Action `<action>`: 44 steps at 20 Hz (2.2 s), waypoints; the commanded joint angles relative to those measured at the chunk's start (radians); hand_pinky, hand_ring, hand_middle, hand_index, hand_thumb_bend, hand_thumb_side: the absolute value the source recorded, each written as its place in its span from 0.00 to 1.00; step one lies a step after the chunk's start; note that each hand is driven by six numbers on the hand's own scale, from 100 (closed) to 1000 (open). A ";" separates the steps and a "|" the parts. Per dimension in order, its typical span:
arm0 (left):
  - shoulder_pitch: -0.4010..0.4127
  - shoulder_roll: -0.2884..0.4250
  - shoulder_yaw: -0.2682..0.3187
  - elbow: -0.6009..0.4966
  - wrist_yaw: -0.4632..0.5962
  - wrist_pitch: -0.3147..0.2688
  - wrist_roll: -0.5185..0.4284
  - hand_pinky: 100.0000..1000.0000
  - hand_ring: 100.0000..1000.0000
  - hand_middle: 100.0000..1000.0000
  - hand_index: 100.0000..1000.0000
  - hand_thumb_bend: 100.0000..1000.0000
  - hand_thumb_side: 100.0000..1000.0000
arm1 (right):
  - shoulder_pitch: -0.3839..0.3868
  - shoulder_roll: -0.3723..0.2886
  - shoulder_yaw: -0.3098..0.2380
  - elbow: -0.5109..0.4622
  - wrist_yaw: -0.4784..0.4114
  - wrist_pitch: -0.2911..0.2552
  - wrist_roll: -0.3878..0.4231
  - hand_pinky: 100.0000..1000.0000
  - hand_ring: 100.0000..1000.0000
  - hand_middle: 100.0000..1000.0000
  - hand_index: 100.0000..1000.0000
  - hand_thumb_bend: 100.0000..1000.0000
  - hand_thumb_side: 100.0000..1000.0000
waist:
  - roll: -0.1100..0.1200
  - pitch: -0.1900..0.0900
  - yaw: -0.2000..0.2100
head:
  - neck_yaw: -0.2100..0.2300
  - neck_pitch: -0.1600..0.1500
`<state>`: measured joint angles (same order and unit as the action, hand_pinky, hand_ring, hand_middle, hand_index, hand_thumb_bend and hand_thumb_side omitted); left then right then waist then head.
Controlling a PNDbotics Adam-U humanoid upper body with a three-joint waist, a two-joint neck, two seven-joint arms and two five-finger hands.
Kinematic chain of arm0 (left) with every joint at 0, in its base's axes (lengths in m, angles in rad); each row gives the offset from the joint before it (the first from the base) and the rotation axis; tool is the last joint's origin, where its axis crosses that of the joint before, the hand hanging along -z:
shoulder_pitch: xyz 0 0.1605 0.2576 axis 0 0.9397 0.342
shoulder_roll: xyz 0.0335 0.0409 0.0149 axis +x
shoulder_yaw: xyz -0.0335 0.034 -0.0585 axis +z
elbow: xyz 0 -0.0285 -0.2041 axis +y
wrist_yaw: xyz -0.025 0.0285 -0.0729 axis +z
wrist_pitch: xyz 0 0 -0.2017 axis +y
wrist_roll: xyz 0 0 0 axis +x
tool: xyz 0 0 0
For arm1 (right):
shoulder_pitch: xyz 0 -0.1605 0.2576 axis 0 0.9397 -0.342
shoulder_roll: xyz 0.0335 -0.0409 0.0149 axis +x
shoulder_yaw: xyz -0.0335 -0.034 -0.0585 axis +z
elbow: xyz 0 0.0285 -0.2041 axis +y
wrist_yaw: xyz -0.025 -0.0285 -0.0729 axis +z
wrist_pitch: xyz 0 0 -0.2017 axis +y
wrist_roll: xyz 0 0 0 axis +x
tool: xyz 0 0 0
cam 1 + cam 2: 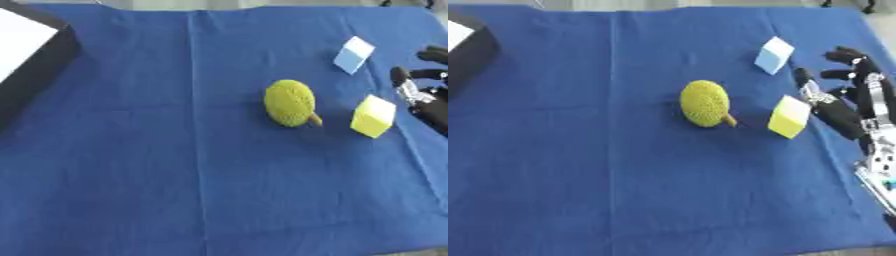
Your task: Pick up the objects with one hand, pass them to the other hand, and then place them into the box on the other side of the table.
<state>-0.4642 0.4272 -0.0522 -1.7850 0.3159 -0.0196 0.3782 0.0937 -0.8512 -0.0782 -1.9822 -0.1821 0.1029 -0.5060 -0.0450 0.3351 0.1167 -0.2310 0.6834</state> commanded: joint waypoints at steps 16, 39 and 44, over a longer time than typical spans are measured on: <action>-0.002 0.033 0.009 -0.024 0.001 -0.003 -0.001 0.67 0.59 0.64 0.74 0.05 0.71 | -0.091 -0.343 -0.042 -0.018 -0.054 0.300 0.157 0.61 0.75 0.89 0.81 0.47 0.44 | 0.010 -0.019 -0.002 | -0.015 -0.013; -0.034 0.109 -0.008 -0.110 0.009 0.029 -0.032 0.67 0.59 0.64 0.74 0.00 0.67 | -0.191 -0.416 -0.070 -0.018 -0.005 0.491 0.294 0.69 0.79 0.92 0.85 0.51 0.47 | 0.011 0.031 0.053 | -0.045 -0.084; -0.036 0.112 -0.011 -0.126 0.010 0.034 -0.036 0.67 0.59 0.64 0.74 0.00 0.68 | -0.193 -0.411 -0.071 -0.018 -0.012 0.493 0.293 0.70 0.80 0.92 0.85 0.50 0.47 | 0.011 0.045 0.072 | -0.057 -0.086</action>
<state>-0.4863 0.5071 -0.0659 -1.8882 0.3232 0.0117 0.3436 -0.0892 -1.2287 -0.1291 -1.9906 -0.1902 0.5935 -0.2123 -0.0349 0.3972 0.1899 -0.2817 0.6124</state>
